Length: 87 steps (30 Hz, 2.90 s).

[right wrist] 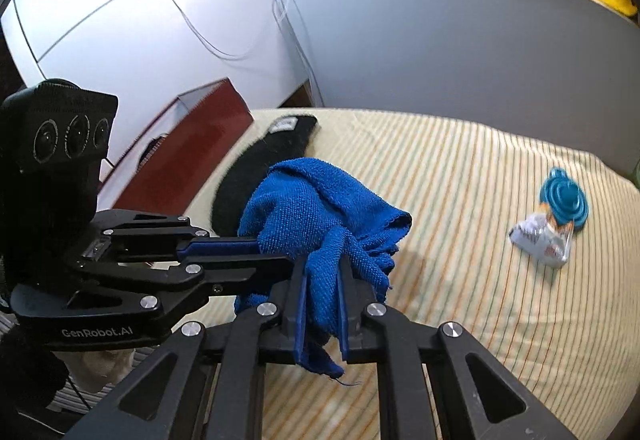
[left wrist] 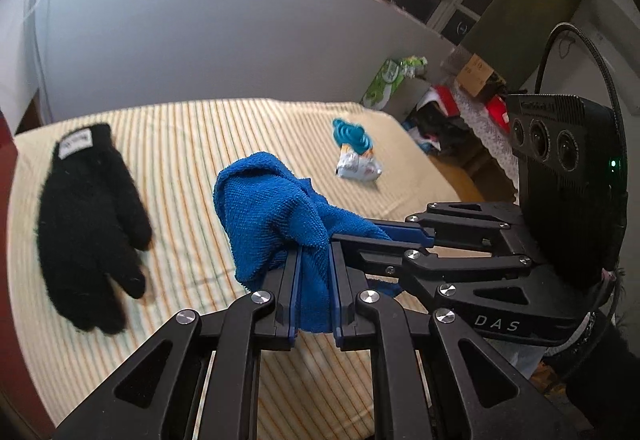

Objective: Organize soft objects
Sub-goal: 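Carry the blue towel with both grippers over the shoebox, then release the towel into the shoebox and move both grippers to the glove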

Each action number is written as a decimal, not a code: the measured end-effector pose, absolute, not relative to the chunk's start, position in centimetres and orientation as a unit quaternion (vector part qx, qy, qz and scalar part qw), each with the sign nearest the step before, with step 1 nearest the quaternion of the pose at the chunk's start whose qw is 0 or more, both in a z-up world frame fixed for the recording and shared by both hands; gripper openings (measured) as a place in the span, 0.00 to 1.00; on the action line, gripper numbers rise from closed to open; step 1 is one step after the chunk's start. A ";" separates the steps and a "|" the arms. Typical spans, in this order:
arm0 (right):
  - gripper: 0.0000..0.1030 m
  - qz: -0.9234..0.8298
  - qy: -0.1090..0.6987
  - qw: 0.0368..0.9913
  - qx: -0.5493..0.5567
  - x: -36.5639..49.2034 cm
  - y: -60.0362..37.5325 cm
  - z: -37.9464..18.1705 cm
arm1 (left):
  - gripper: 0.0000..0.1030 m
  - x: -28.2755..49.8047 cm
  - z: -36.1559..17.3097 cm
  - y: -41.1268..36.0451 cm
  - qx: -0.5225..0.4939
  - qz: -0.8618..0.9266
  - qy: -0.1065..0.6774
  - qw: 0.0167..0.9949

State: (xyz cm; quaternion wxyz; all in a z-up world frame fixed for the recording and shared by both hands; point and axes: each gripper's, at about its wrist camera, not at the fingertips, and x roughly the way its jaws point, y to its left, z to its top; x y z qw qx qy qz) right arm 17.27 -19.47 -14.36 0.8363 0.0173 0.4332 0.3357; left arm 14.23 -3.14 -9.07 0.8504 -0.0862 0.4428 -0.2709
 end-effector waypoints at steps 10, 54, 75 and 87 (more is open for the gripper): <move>0.11 0.374 0.383 0.845 -0.015 16.3 -14.5 -8.0 | 0.10 12.2 -3.8 1.9 -0.095 -0.239 0.381 0.888; 0.32 0.448 0.393 0.797 -0.100 28.1 14.7 -8.1 | 0.38 19.5 -5.1 26.5 -0.146 0.063 0.420 0.893; 0.69 0.401 0.409 0.819 -0.037 27.5 3.2 -6.9 | 0.66 14.3 -3.7 19.5 -0.157 -0.003 0.391 0.907; 0.72 0.367 0.483 0.795 0.013 28.5 -4.2 -12.5 | 0.76 15.6 -7.5 10.3 -0.160 -0.087 0.434 0.882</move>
